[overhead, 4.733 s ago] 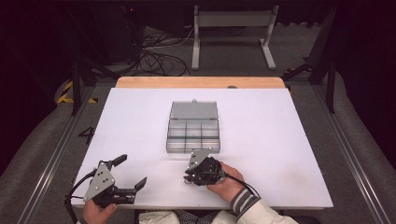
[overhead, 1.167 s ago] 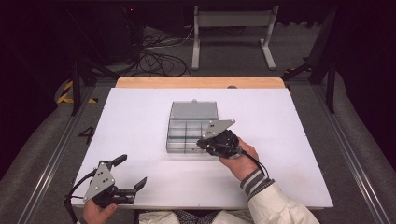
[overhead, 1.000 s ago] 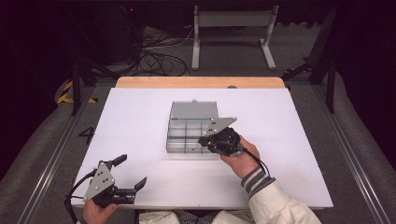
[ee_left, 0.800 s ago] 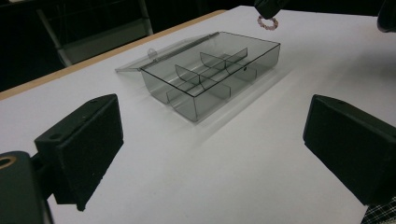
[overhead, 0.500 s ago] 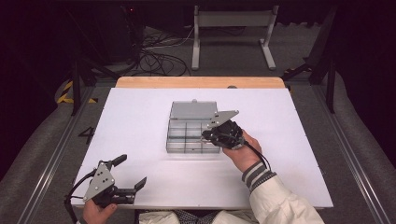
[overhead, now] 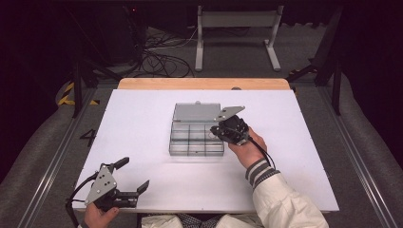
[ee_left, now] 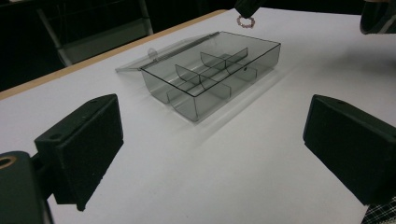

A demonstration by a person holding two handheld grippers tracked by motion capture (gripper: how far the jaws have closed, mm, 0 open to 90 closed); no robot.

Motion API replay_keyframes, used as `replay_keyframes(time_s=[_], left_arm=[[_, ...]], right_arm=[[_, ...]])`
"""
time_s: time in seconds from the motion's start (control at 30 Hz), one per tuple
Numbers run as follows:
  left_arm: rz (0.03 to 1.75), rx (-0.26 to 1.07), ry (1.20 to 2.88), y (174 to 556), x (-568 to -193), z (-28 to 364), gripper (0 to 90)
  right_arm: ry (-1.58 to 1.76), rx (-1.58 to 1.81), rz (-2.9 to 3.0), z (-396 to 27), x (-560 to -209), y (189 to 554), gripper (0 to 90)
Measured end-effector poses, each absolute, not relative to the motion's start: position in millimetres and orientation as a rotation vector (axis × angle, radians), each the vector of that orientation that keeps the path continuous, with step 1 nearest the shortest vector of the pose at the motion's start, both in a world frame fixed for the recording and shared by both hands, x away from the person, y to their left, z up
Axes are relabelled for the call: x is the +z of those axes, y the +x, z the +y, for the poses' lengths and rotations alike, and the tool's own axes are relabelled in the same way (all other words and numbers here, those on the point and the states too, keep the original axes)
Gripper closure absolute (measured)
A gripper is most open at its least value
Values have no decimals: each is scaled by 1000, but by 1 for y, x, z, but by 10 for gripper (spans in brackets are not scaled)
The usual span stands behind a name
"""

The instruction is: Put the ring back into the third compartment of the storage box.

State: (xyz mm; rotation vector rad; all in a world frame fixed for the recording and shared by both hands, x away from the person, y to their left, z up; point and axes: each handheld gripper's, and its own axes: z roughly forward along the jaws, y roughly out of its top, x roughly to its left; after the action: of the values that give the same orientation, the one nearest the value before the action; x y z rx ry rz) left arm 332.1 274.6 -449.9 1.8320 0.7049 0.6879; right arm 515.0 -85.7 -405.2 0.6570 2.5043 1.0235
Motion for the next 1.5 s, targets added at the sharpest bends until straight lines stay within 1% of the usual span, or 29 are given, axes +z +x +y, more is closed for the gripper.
replay_keyframes(time_s=[0.7, 1.5], left_arm=[[703, 690, 1831, 332, -450, 275, 53], [703, 688, 1829, 332, -450, 275, 53]], right_arm=[[770, 968, 2476, -89, -421, 540, 866], [836, 891, 2502, -88, -439, 556, 866]])
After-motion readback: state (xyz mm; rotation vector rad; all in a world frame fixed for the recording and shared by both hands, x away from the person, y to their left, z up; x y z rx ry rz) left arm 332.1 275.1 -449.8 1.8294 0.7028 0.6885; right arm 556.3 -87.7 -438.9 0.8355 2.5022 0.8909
